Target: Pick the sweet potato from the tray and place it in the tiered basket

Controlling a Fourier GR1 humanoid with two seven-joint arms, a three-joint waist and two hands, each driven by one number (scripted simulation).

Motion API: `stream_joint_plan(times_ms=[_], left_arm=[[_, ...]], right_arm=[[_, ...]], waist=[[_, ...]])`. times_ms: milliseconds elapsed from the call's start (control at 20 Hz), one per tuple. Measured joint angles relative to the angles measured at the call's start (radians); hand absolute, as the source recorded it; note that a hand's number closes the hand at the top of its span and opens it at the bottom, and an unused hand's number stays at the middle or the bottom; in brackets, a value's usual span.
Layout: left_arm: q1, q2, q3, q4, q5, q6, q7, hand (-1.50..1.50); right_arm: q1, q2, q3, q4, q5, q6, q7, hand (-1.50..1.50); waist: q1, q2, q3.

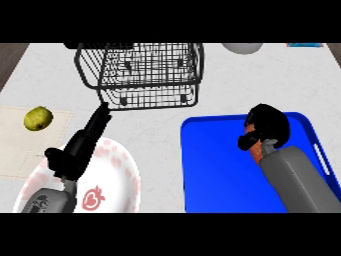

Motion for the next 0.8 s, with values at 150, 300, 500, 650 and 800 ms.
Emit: stream_joint_plan(times_ms=[150,300,500,650,800], left_arm=[[-0.014,-0.007,-0.005,0.005,-0.006,0.003,0.006,0.0],[-0.019,-0.006,0.003,0.018,-0.002,-0.005,0.002,0.0],[-0.02,-0.004,0.009,0.019,0.002,-0.01,0.012,0.0],[-0.019,-0.002,0.013,0.015,-0.003,-0.007,0.022,0.0],[-0.024,0.0,0.022,0.026,-0.002,-0.017,0.022,0.0]], right_arm=[[-0.047,-0.122,-0.007,0.023,-0.031,0.05,-0.219,1.5],[-0.069,-0.191,-0.059,0.048,-0.087,0.026,-0.415,1.5],[-0.116,-0.188,-0.16,0.044,-0.229,0.032,-0.576,1.5],[-0.162,-0.177,-0.215,0.018,-0.303,0.035,-0.646,1.5],[-0.224,-0.181,-0.245,-0.012,-0.344,0.067,-0.669,1.5]], waist=[[0.005,0.004,0.0],[0.002,0.003,0.0],[0.002,0.001,0.0],[-0.001,-0.002,0.0],[-0.003,-0.003,-0.001]])
